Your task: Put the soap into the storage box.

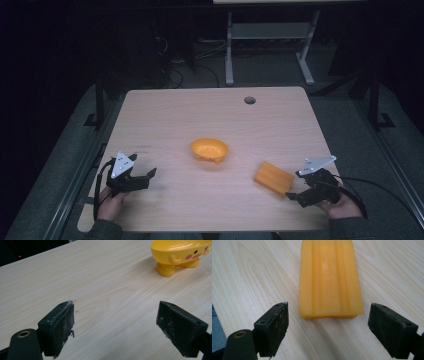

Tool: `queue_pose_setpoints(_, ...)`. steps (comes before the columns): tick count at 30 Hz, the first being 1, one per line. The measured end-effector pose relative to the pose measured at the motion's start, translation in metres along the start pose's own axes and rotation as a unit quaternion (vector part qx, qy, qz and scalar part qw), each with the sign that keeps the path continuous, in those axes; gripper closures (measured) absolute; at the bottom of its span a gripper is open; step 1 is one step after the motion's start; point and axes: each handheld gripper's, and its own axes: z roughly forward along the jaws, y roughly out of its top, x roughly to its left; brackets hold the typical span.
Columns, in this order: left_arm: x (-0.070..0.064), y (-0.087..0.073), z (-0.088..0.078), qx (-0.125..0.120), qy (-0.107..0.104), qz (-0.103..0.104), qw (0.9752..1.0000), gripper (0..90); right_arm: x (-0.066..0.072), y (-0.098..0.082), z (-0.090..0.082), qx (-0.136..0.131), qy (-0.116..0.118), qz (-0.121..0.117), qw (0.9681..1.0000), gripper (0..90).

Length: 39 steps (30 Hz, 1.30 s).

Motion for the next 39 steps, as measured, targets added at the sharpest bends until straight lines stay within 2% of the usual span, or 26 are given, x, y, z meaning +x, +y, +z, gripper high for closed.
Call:
queue_pose_setpoints(12, 0.000, 0.001, 0.001, -0.001, -0.001, -0.002, 1.0000, 14.0, 0.003, 0.022, 0.012, 0.011, 0.010, -0.016, 0.9998, 16.2)
queue_pose_setpoints(23, 0.000, 0.001, 0.000, -0.001, -0.001, 0.000, 1.0000, 14.0, 0.000, 0.039, 0.026, 0.035, 0.016, -0.030, 0.9988, 15.9)
queue_pose_setpoints(27, 0.000, 0.001, 0.000, -0.001, -0.001, -0.001, 1.0000, 14.0, -0.001, 0.044, 0.033, 0.047, 0.019, -0.033, 0.9982, 15.5)
queue_pose_setpoints(32, 0.001, 0.001, 0.000, -0.001, -0.001, 0.001, 1.0000, 14.0, -0.003, 0.047, 0.038, 0.050, 0.019, -0.037, 0.9979, 14.5)
queue_pose_setpoints(33, 0.001, 0.001, 0.000, -0.001, -0.001, 0.003, 1.0000, 14.0, -0.003, 0.048, 0.039, 0.054, 0.020, -0.032, 0.9979, 14.7)
queue_pose_setpoints(39, 0.001, 0.001, 0.000, -0.001, -0.001, 0.002, 1.0000, 14.0, -0.006, 0.049, 0.047, 0.065, 0.018, -0.043, 0.9968, 14.8)
